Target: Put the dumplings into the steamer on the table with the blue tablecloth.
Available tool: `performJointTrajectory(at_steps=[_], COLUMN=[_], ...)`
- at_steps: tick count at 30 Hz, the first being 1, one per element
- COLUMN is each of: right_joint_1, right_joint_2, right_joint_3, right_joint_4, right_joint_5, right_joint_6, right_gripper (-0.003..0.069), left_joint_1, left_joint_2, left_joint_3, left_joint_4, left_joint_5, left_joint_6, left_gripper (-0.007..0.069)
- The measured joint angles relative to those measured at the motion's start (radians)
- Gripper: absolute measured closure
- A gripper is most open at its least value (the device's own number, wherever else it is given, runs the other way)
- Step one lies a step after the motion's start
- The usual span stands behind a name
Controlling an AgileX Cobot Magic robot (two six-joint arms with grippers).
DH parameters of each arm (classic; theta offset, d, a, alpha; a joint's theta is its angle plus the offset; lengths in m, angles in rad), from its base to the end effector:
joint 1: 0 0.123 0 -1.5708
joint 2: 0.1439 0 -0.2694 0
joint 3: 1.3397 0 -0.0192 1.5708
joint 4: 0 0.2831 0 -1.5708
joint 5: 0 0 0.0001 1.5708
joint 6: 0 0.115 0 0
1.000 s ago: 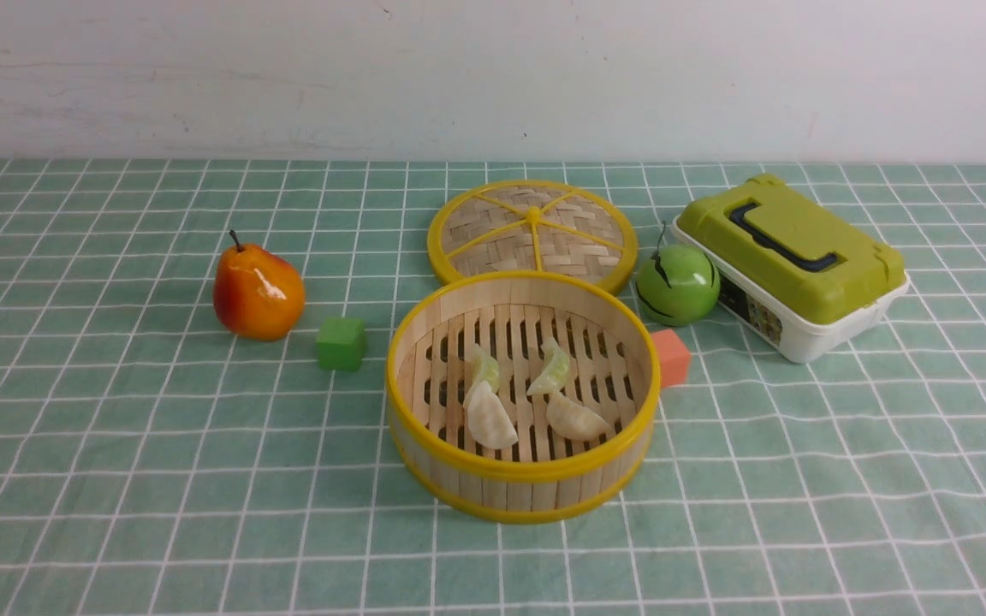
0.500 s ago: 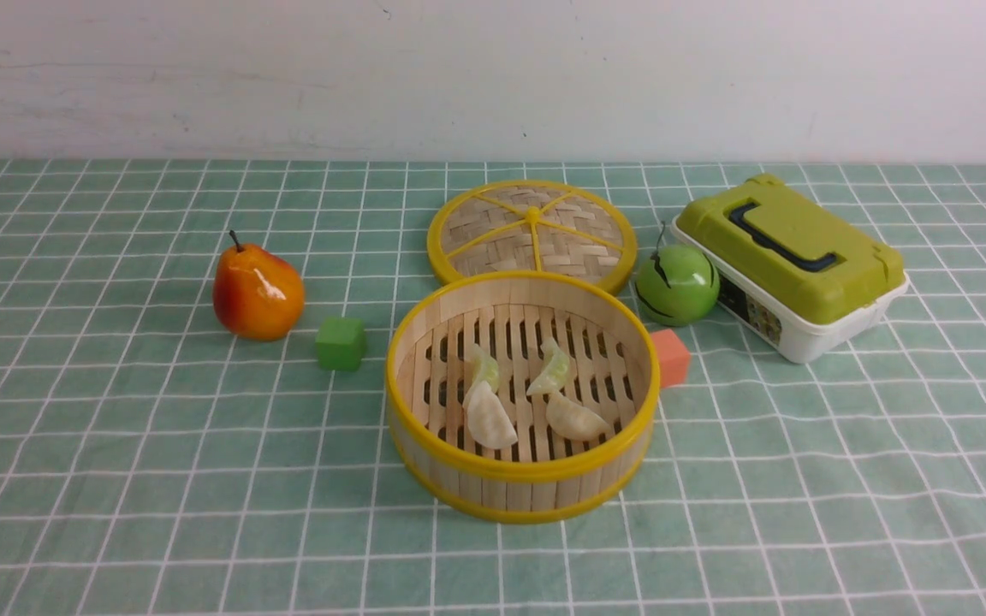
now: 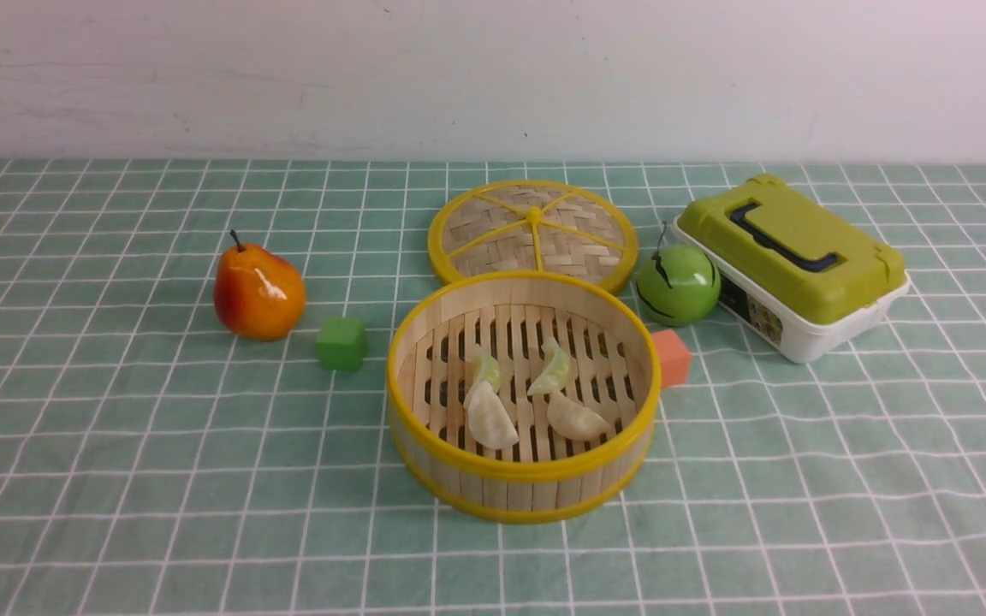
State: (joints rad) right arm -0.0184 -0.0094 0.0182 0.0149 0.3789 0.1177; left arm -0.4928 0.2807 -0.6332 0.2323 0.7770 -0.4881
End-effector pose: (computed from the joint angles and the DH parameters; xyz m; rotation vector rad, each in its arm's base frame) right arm 0.1236 -0.0016 0.1663 0.1364 1.8671 0.0832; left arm 0.1058 -0.0357 0.3357 0.0526 1.9093 -0.4005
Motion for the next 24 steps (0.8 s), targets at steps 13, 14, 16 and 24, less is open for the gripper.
performJointTrajectory(at_steps=[13,14,16,24], right_joint_1=[0.000,0.000,0.000,0.000], right_joint_2=[0.000,0.000,0.000,0.000], right_joint_3=[0.000,0.000,0.000,0.000], right_joint_4=[0.000,0.000,0.000,0.000], right_joint_5=[0.000,0.000,0.000,0.000], right_joint_6=[0.000,0.000,0.000,0.000], right_gripper=[0.0636,0.0636,0.0636,0.0624], left_joint_1=[0.492,0.506,0.539,0.598], left_joint_2=[-0.193,-0.204,-0.228,-0.277], left_joint_3=[0.489,0.509,0.543,0.638], left_joint_4=[-0.300,-0.292,-0.283,-0.246], left_joint_5=[-0.641,-0.635,-0.611,-0.470], left_joint_6=[0.218,0.218,0.218,0.219], left_gripper=[0.0638,0.0638,0.0638,0.0638])
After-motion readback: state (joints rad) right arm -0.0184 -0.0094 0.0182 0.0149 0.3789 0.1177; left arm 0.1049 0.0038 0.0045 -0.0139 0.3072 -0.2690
